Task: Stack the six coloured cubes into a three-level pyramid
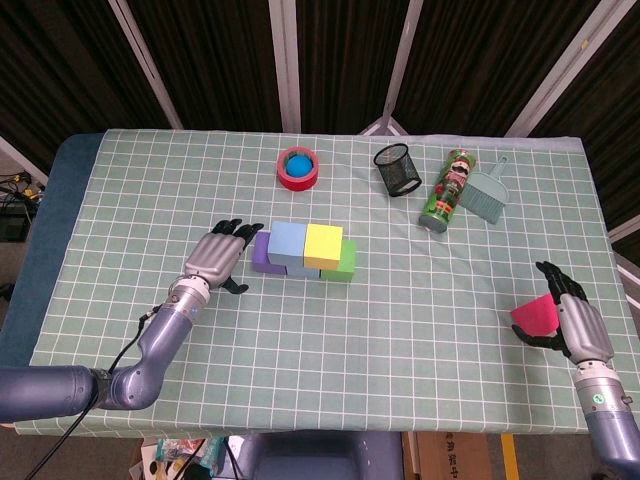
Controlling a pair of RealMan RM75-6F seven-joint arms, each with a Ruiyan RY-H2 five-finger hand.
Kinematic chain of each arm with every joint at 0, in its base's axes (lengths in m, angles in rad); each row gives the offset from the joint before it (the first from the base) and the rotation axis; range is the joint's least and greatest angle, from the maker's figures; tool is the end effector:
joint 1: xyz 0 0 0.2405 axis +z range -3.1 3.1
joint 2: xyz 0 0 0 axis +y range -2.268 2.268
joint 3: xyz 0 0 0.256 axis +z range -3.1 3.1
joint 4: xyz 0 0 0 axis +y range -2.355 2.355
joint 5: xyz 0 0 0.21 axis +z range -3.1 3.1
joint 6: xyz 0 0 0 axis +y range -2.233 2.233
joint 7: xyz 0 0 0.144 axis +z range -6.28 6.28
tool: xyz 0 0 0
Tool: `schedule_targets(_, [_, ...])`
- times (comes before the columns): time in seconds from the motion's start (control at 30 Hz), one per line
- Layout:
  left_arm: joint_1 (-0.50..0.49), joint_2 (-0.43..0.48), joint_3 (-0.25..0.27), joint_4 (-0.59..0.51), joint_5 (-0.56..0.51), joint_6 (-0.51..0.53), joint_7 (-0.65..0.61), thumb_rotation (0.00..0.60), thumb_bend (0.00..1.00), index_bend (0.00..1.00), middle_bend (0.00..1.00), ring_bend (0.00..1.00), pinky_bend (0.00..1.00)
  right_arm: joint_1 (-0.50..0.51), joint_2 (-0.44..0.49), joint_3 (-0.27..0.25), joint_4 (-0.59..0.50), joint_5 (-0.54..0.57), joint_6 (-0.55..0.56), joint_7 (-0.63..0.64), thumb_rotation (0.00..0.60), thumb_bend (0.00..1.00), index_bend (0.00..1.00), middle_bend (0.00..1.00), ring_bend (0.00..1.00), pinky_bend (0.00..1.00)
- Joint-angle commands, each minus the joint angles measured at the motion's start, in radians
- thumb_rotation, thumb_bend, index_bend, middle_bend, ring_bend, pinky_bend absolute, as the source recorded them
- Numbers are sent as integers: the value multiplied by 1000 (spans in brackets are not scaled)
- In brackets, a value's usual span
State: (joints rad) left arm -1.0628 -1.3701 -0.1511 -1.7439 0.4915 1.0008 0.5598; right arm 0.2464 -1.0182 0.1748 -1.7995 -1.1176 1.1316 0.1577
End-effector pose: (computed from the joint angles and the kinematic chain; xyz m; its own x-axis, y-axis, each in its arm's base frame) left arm -0.0876 0.3670 0.0187 0.4465 0.3788 0.8107 0.8922 -0.2576 -0.3710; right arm -0.2951 -0.2429 0.1568 0.0386 -0.1609 0.9862 -0.9785 0.1942 0.0699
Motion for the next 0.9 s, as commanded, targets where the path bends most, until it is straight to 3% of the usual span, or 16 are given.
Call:
schedule_targets(0.03, [-2, -5, -2, -1, -2, 0, 3, 600, 244, 0, 120, 7, 0, 0, 1, 0, -1, 0, 0, 1, 600, 243, 0, 0, 0, 0])
schedule_targets(0.9, [-7, -26, -11, 6, -5, -4, 18, 600, 244, 0, 122, 7, 0, 1, -1, -2, -2, 0, 0, -4, 600, 243, 0, 0, 0, 0])
